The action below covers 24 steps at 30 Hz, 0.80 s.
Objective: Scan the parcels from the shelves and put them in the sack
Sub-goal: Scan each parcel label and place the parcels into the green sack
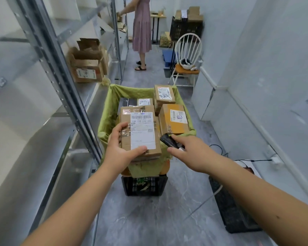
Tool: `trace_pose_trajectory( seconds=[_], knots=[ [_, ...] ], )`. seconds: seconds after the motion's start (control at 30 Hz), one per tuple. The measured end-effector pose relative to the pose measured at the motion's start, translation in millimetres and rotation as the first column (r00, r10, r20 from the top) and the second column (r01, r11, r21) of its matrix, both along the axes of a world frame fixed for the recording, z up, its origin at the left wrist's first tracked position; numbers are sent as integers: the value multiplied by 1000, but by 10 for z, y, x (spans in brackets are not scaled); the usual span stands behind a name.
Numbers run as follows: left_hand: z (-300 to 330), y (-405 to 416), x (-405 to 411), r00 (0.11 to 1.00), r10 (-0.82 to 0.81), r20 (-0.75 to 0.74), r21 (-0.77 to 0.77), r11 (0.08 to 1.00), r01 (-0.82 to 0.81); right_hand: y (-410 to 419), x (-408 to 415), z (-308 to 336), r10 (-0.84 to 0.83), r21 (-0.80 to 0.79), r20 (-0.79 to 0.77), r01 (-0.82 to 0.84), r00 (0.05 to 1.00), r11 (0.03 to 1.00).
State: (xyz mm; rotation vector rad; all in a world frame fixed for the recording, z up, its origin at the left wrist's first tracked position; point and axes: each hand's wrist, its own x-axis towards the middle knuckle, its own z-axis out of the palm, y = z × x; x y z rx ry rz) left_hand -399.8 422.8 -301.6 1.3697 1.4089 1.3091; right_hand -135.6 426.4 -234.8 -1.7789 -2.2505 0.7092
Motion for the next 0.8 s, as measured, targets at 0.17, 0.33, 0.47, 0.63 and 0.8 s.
trace_pose_trajectory(
  seconds=[0.17, 0.33, 0.47, 0.63, 0.8],
  knots=[
    [-20, 531, -85, 1000, 17, 15, -16, 1000, -17, 511, -87, -31, -8, -11, -21, 8, 1000, 1000],
    [-106, 1076, -50, 996, 49, 71, -45, 998, -46, 1118, -38, -152, -8, -23, -64, 7, 998, 1000],
    [-153, 1541, 78, 990, 111, 83, -80, 991, -104, 1692, 28, -307, 36, -52, -108, -42, 994, 998],
    [-245, 2046, 240, 981, 177, 72, -173, 971, -163, 2369, 94, -436, 94, -96, -137, -108, 986, 990],
    [-327, 2538, 314, 975, 214, 65, -203, 959, -197, 2948, 131, -521, 107, -112, -130, -122, 986, 986]
  ],
)
